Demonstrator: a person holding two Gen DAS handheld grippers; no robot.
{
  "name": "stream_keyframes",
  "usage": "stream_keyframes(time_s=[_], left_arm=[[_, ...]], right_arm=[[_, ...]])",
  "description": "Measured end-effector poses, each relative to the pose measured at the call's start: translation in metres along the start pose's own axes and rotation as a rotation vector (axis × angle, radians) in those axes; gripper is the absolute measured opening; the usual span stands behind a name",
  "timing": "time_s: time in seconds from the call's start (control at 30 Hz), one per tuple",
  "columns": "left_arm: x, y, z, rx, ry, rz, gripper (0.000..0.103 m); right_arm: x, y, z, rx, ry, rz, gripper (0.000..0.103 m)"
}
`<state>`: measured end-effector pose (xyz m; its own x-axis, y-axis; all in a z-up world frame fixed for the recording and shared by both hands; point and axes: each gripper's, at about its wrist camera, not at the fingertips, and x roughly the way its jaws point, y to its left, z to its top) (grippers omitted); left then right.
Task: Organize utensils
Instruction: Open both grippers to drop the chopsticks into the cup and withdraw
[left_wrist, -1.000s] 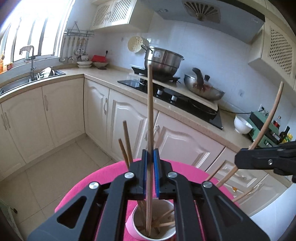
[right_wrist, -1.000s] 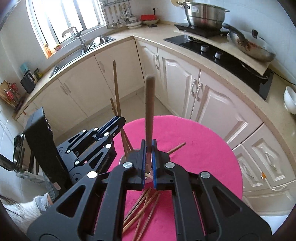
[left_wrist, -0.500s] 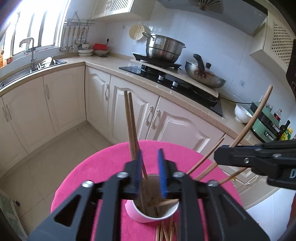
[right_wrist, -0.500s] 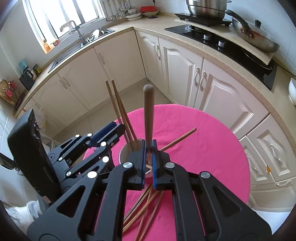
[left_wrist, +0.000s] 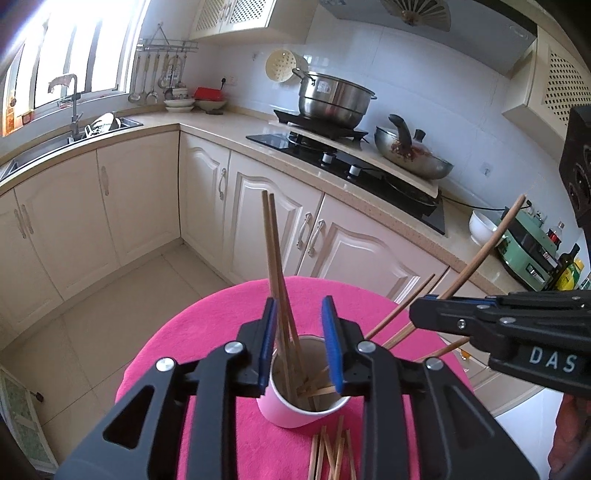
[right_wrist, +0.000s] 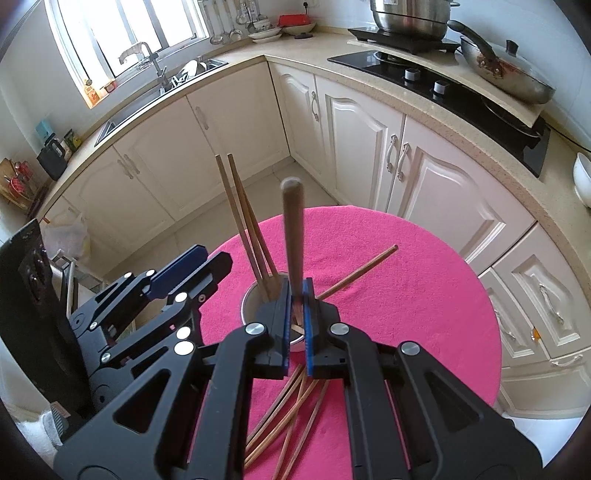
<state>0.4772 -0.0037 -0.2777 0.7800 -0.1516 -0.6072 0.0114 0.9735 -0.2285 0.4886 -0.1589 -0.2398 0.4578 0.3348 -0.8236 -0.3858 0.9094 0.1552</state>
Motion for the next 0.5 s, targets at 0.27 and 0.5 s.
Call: stream_keyframes(time_s=[0.27, 0.5], left_arm=[[-0.016, 0.005, -0.005, -0.029, 0.000, 0.014, 0.033], [-0.030, 0.011, -0.010, -0.059, 0.003, 0.019, 0.041]], right_arm=[[-0.008, 0.006, -0.007, 0.001, -0.028, -0.020, 0.007], [-0.024, 0.009, -0.015, 0.020, -0.084, -0.033, 0.050]])
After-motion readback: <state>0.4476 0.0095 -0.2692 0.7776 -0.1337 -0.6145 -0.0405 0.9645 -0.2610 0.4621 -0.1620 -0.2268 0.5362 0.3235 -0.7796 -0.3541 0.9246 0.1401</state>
